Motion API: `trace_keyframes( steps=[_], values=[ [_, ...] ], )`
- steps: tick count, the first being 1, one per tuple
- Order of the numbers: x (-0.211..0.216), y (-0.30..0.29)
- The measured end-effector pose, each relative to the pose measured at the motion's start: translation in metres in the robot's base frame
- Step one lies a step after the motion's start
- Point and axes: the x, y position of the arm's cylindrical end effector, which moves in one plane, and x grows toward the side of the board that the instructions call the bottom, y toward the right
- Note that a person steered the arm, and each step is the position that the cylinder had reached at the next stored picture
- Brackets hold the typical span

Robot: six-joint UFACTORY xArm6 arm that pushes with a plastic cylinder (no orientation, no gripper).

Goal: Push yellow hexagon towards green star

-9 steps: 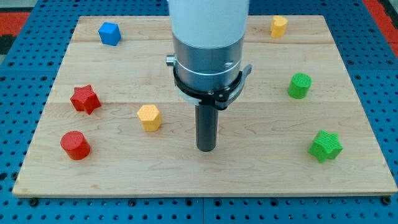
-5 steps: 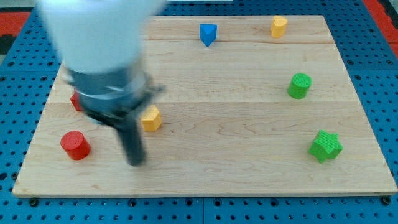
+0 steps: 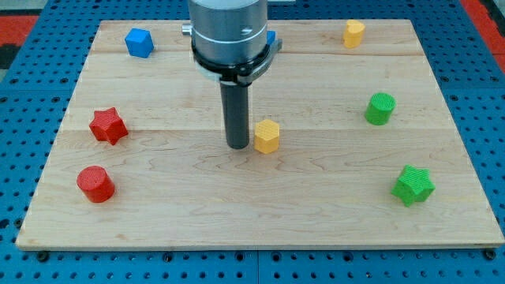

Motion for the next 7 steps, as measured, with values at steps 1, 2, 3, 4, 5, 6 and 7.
trace_keyframes(
  steps=[1, 2, 3, 4, 5, 6, 7],
  values=[
    [0.007, 0.100],
    [0.004, 0.110],
    [-0.038, 0.100],
    [-0.038, 0.140],
    [0.012, 0.175],
    [0.019, 0.148],
    [0.045, 0.120]
  ],
)
